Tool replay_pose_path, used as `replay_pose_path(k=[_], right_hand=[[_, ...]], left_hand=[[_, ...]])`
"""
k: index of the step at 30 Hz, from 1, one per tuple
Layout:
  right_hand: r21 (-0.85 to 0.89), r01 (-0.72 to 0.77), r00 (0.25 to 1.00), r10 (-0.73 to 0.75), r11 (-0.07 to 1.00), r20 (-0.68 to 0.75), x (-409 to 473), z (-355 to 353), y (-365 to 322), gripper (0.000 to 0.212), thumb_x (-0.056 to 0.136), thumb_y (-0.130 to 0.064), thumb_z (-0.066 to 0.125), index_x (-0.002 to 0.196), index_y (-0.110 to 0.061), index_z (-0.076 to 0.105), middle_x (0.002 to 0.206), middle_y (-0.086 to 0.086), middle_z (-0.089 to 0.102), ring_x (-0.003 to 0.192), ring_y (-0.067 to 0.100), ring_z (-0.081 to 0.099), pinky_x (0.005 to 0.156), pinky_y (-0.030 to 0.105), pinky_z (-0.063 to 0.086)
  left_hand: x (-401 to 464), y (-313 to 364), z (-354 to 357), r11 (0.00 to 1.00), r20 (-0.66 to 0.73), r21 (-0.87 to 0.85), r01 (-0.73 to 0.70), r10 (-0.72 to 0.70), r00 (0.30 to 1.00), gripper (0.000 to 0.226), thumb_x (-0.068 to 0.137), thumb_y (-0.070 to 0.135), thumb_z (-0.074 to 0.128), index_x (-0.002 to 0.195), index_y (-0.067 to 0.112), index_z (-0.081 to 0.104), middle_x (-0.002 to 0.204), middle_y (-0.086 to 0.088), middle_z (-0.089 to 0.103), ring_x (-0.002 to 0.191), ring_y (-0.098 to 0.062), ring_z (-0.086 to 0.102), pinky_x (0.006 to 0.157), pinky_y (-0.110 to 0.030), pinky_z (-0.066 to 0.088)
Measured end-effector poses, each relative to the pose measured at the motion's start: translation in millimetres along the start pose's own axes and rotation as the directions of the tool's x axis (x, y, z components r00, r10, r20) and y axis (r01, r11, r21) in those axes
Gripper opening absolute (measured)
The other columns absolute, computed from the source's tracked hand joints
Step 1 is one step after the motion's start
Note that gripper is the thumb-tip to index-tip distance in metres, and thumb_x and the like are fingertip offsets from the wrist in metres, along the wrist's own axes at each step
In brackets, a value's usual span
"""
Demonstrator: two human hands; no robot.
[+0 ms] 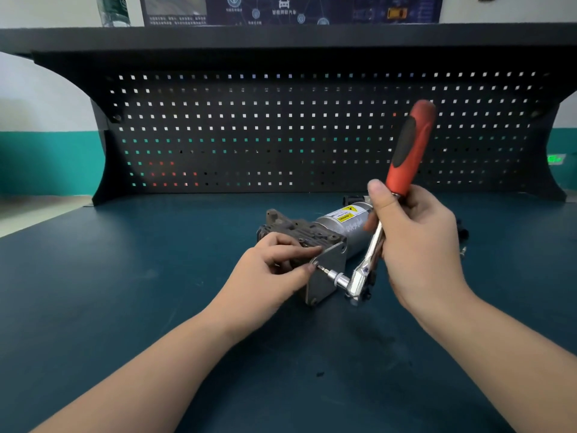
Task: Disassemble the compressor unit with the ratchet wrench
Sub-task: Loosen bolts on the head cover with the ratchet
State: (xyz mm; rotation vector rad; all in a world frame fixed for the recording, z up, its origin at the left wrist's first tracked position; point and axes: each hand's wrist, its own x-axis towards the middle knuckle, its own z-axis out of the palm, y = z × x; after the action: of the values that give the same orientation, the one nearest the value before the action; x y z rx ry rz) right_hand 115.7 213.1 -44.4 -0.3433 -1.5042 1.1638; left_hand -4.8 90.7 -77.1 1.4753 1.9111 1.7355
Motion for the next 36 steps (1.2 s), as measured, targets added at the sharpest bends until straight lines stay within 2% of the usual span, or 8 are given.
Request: replay_pose_path(k=[5,8,11,15,18,20,25,36], right_hand=[[-0.048,0.031,0.998,-0.028,0.998,0.052,2.0,8.4,-5.4,0.024,0.092,-0.033,0.061,0.074,-0.017,0.056,0.052,-0.007,0.06,0.042,0.001,0.05,0.048,0.02,0.038],[-0.031,0.03,0.998,-0.029,0.999,0.048,3.2,10.7,-4.6,0.023,0.092,-0.029,0.062,0.075,-0.015,0.057,0.052,-0.006,0.059,0.04,0.001,0.051,0.044,0.012,0.035],[-0.038,0.056,0.998,-0.054,0.998,0.035,1.6,10.5,-1.1,0.022,0.092,-0.03,0.062,0.075,-0.017,0.057,0.052,-0.006,0.06,0.04,0.001,0.05,0.043,0.012,0.035],[-0.033,0.07,0.997,-0.07,0.997,0.017,-3.3,8.7,2.8,0.023,0.092,-0.034,0.062,0.074,-0.02,0.056,0.053,-0.006,0.062,0.041,0.003,0.048,0.044,0.016,0.036],[-0.032,0.058,0.998,-0.058,0.998,0.004,-2.8,7.0,5.7,0.025,0.092,-0.035,0.06,0.074,-0.019,0.055,0.053,-0.005,0.062,0.038,0.004,0.044,0.041,0.016,0.034],[-0.027,0.038,0.999,-0.038,0.999,-0.018,-1.0,5.4,9.4,0.027,0.094,-0.034,0.058,0.074,-0.017,0.054,0.051,-0.004,0.062,0.035,0.004,0.044,0.037,0.016,0.034],[-0.182,0.117,0.991,-0.127,0.976,-0.044,2.7,0.9,21.2,0.031,0.098,-0.044,0.047,0.076,-0.022,0.047,0.05,0.001,0.06,0.042,0.008,0.05,0.048,0.022,0.04],[0.001,-0.102,0.987,0.101,0.995,-0.124,15.6,4.6,28.0,0.044,0.102,-0.043,0.036,0.069,-0.014,0.044,0.037,-0.006,0.044,0.034,0.007,0.039,0.036,0.016,0.033]], left_hand=[[-4.8,9.2,9.5,0.851,-0.352,-0.459,0.256,-0.439,0.827,0.019,0.083,-0.004,0.044,0.08,0.012,0.056,0.058,0.0,0.057,0.053,-0.016,0.051,0.053,-0.028,0.046],[-13.6,17.7,19.7,0.466,-0.02,-0.739,0.487,-0.737,0.675,0.008,0.086,0.004,0.047,0.078,0.003,0.05,0.06,-0.009,0.054,0.051,-0.022,0.051,0.042,-0.023,0.048],[-16.3,24.5,24.4,0.283,0.246,-0.759,0.586,-0.708,0.662,0.017,0.086,0.013,0.056,0.094,-0.001,0.049,0.075,-0.022,0.066,0.059,-0.031,0.066,0.049,-0.032,0.057],[-16.5,23.1,22.7,0.479,0.077,-0.671,0.566,-0.714,0.696,0.007,0.083,0.0,0.05,0.079,0.0,0.055,0.073,-0.018,0.066,0.052,-0.025,0.065,0.047,-0.027,0.055],[-10.1,12.1,12.1,0.838,-0.246,-0.301,0.454,-0.529,0.812,0.016,0.075,0.002,0.058,0.082,0.016,0.059,0.084,-0.004,0.069,0.07,-0.023,0.065,0.064,-0.032,0.054],[-8.7,10.6,5.9,0.939,-0.208,-0.008,0.344,-0.338,0.918,0.031,0.072,0.009,0.068,0.089,0.032,0.057,0.092,0.01,0.064,0.08,-0.012,0.064,0.062,-0.02,0.053],[-3.7,2.6,-1.7,0.861,-0.122,0.499,0.095,-0.038,0.992,0.037,0.07,0.033,0.076,0.084,0.05,0.047,0.094,0.018,0.049,0.085,0.006,0.05,0.063,-0.003,0.036],[2.4,-0.3,-2.2,0.78,-0.113,0.619,-0.091,0.204,0.972,0.032,0.062,0.03,0.084,0.077,0.038,0.056,0.08,0.02,0.051,0.08,0.005,0.052,0.067,-0.002,0.036]])
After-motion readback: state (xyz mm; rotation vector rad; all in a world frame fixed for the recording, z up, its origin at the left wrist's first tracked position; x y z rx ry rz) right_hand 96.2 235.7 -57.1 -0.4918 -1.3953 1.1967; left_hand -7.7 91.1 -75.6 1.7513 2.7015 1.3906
